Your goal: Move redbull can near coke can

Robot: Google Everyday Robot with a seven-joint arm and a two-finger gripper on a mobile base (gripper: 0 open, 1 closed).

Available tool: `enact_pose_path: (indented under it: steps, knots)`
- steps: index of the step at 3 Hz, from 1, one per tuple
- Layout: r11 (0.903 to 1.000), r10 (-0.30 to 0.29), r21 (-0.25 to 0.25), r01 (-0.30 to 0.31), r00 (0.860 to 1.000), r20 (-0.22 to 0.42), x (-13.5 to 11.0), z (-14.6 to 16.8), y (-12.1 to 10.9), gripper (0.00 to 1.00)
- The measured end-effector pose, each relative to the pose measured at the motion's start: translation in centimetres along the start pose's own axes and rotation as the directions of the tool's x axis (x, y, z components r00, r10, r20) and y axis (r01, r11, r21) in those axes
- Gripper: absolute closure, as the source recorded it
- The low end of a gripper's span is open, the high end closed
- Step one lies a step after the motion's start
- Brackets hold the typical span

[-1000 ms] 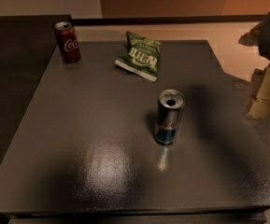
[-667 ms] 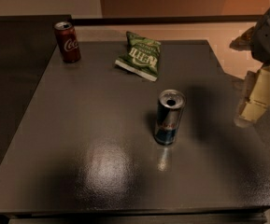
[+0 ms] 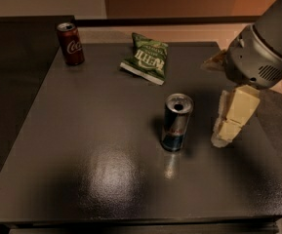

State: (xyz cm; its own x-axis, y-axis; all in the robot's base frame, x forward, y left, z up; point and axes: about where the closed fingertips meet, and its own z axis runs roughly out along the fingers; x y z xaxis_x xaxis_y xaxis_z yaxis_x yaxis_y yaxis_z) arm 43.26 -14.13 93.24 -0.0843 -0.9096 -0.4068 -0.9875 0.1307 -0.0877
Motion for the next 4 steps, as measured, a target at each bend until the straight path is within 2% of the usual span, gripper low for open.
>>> enact_pose_path:
  steps: [1,2,3,4]
  knots:
    - [0.9973,-0.043,-0.056,0.047,0.996,0.075,-2.1,2.4,1.5,0.00]
    - [0.9928,-0.070,-0.087,0.082,0.988,0.135,-3.9,4.1,2.4,0.00]
    - [0.9898,-0.081,-0.102,0.099,0.982,0.169,-5.0,5.2,2.6,0.18]
    - [0.9900,-0.081,-0.098,0.102,0.978,0.192,-5.4,5.4,2.3,0.41]
